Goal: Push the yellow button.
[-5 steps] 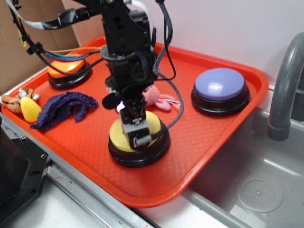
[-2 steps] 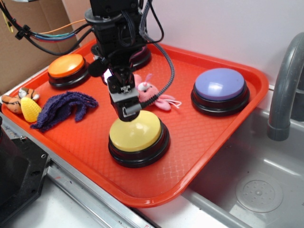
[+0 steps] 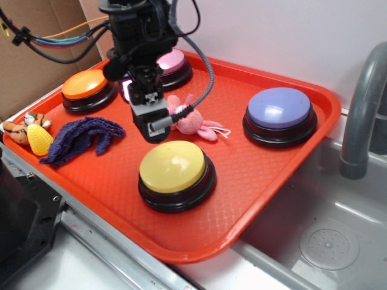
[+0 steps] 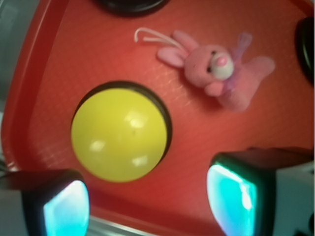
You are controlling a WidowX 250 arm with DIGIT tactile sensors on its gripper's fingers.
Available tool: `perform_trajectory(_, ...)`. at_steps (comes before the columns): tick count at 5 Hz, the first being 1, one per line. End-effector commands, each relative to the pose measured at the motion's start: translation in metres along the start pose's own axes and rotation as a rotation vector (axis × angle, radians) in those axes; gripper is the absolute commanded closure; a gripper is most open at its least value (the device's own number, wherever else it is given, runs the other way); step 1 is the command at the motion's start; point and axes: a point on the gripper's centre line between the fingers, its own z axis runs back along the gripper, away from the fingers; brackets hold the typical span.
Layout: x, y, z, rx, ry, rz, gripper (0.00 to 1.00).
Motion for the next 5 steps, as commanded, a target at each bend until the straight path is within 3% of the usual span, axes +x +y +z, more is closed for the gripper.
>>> perform_trajectory(1,0.001,-0.003,0.022,0.019,-0.069,-0.003,0.0)
perform_trajectory(5,0.002,-0.006,0.037,0.045,-0.084,-0.016,0.0)
